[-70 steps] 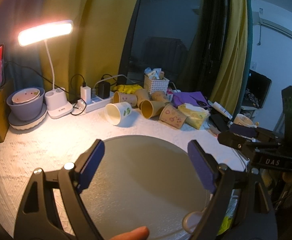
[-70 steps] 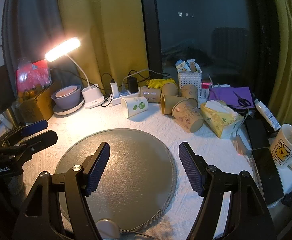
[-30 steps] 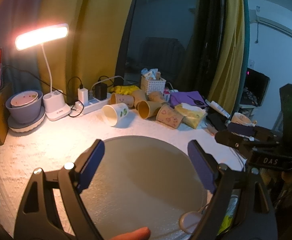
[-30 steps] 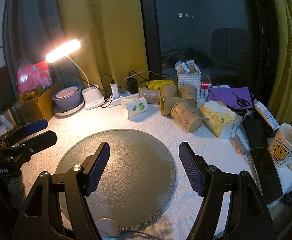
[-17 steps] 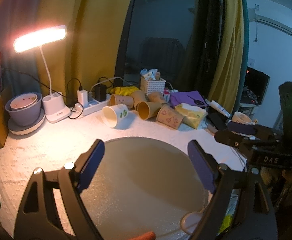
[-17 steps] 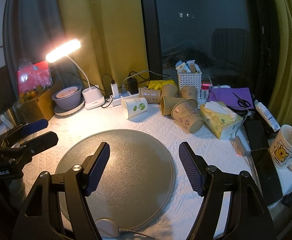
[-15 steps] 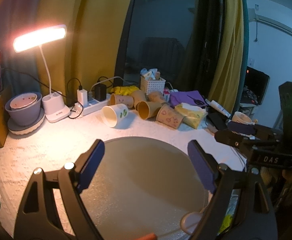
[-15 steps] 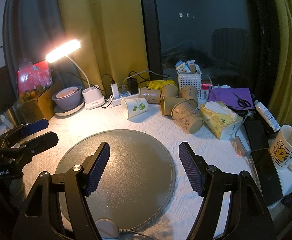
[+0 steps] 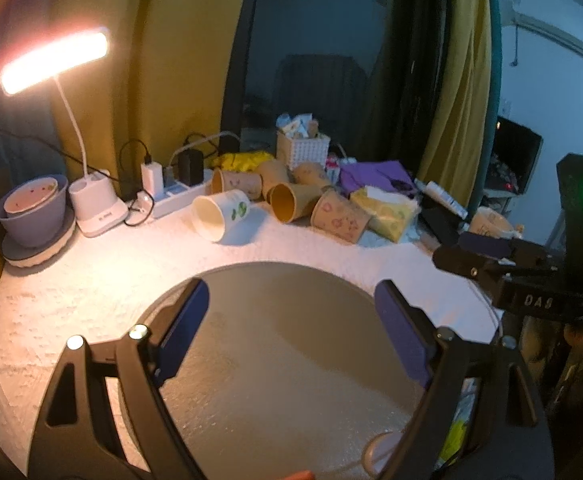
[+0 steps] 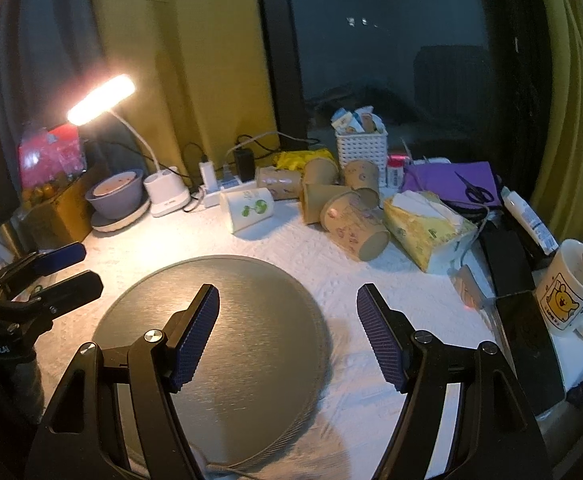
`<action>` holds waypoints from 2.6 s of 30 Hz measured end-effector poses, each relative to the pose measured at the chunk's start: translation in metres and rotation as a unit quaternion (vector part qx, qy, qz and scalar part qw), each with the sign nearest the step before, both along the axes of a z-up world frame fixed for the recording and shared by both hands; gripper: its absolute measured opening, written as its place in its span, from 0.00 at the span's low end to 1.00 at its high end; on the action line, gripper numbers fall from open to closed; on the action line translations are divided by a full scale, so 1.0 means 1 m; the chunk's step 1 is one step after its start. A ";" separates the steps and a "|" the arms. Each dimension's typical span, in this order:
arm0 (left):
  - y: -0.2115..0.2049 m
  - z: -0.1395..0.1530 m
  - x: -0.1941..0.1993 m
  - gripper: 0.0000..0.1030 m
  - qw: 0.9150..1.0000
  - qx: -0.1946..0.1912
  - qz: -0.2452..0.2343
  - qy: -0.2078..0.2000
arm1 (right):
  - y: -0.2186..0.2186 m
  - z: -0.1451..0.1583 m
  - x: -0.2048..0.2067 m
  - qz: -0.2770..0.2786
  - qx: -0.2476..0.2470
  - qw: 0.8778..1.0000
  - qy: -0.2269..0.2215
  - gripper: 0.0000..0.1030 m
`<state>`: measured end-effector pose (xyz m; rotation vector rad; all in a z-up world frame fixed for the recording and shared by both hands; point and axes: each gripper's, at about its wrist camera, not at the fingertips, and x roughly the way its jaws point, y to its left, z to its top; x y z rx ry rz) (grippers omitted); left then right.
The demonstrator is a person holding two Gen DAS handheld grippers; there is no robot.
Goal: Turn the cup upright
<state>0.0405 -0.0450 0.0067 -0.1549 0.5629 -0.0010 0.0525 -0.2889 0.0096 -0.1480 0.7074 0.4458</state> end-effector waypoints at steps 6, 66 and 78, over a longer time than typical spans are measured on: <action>-0.007 -0.013 0.036 0.83 0.999 0.003 0.001 0.044 | -0.018 -0.016 0.032 -0.028 -0.011 0.999 0.024 0.72; -0.046 -0.070 0.274 0.59 0.966 -0.188 -0.073 0.161 | -0.074 -0.023 0.157 -0.083 -0.034 0.996 0.006 0.72; -0.045 -0.046 0.167 0.58 0.983 -0.118 -0.100 0.101 | -0.052 -0.013 0.101 -0.073 -0.014 0.997 0.018 0.72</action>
